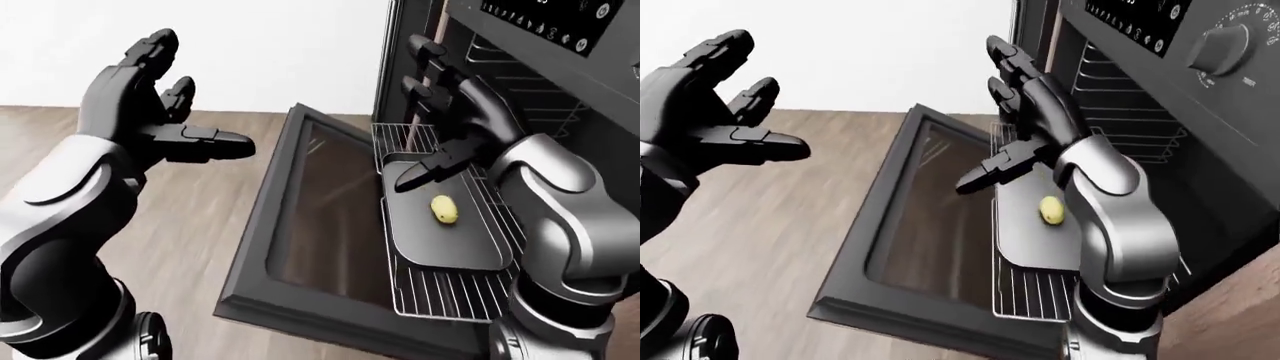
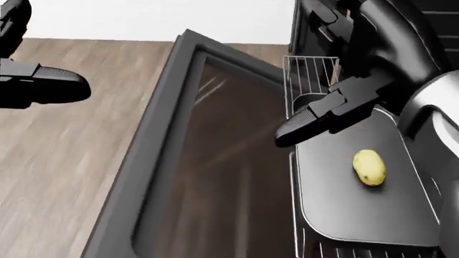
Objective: Pick the potato from the oven and place it on the plate on the counter.
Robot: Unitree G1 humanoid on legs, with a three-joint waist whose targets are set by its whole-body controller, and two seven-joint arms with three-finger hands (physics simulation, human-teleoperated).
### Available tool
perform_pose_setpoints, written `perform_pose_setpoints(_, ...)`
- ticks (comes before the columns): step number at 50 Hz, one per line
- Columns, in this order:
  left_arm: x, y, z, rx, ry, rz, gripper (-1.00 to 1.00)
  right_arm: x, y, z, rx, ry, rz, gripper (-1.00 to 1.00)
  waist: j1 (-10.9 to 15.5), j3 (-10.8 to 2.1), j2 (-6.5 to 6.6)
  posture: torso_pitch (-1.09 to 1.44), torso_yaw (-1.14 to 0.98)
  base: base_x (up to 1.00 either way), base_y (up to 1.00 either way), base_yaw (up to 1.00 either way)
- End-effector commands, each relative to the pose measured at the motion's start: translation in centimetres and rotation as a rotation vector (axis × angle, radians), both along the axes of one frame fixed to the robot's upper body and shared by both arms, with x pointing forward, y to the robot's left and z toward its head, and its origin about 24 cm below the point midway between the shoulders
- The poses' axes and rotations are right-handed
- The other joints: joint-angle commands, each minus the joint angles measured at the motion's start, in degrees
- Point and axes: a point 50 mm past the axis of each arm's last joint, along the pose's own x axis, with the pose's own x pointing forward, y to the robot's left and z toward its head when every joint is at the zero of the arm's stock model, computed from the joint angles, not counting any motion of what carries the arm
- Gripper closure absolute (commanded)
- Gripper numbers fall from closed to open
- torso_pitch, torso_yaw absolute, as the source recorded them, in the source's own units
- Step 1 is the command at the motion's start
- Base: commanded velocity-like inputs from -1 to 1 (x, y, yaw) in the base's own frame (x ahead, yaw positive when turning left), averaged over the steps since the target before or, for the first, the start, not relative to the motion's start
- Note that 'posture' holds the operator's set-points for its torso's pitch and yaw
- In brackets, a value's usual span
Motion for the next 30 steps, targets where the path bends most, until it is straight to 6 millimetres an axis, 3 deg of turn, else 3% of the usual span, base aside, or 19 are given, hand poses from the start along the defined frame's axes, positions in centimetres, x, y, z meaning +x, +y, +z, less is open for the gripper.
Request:
perform_pose_setpoints(1, 0.0, -0.4, 0.6, 0.002, -0.028, -0.021, -1.00, -0.2, -0.5, 0.9, -0.002, -0.055, -0.024, -1.00, -1.45, 0.37, 0.62, 0.00, 0.00, 0.00, 0.00, 0.00)
perform_pose_setpoints(3, 0.1, -0.6, 0.5, 0.003, -0.026, -0.024, -1.00, -0.2, -0.7, 1.0, -0.001, -0.058, -0.030, -1.00, -2.21, 0.38, -1.24, 0.00, 0.00, 0.00, 0.00, 0.00)
perform_pose_setpoints(4, 0.2, -0.6, 0.5, 0.003, -0.025, -0.024, -1.00, -0.1, -0.7, 1.1, -0.001, -0.059, -0.031, -1.00, -2.26, -0.06, -3.05, 0.00, 0.00, 0.00, 0.00, 0.00)
perform_pose_setpoints(5, 0.2, -0.6, 0.4, 0.003, -0.024, -0.023, -1.00, -0.1, -0.7, 1.1, 0.000, -0.059, -0.032, -1.00, -2.08, -0.11, -4.04, 0.00, 0.00, 0.00, 0.00, 0.00)
perform_pose_setpoints(6, 0.3, -0.5, 0.3, 0.002, -0.023, -0.022, -1.00, -0.1, -0.7, 1.1, -0.001, -0.061, -0.035, -1.00, -1.98, 0.26, -1.93, 0.00, 0.00, 0.00, 0.00, 0.00)
perform_pose_setpoints(9, 0.3, -0.5, 0.3, 0.002, -0.024, -0.022, -1.00, 0.2, -1.2, 0.8, -0.022, -0.046, -0.082, -1.00, -1.80, -1.41, -0.74, 0.00, 0.00, 0.00, 0.00, 0.00)
perform_pose_setpoints(11, 0.1, -0.6, 0.2, 0.001, -0.018, -0.036, -1.00, 0.5, -1.5, 0.7, -0.026, -0.039, -0.108, -1.00, -2.13, -1.90, 0.87, 0.00, 0.00, 0.00, 0.00, 0.00)
perform_pose_setpoints(16, 0.1, -0.7, 0.4, -0.004, -0.027, -0.039, -1.00, 1.0, -2.3, 0.3, -0.072, -0.031, -0.189, -1.00, -2.18, -1.74, 0.77, 0.00, 0.00, 0.00, 0.00, 0.00)
perform_pose_setpoints(20, -0.1, -0.6, 0.7, -0.006, -0.035, -0.048, -1.00, 1.6, -3.4, -0.7, -0.221, -0.038, -0.287, -1.00, -2.04, -1.67, 0.47, 0.00, 0.00, 0.00, 0.00, 0.00)
perform_pose_setpoints(30, -0.1, -0.6, 0.7, -0.002, -0.038, -0.051, -1.00, 2.7, -5.5, -2.8, -0.288, 0.020, -0.387, -1.00, -2.05, -1.48, 0.40, 0.00, 0.00, 0.00, 0.00, 0.00)
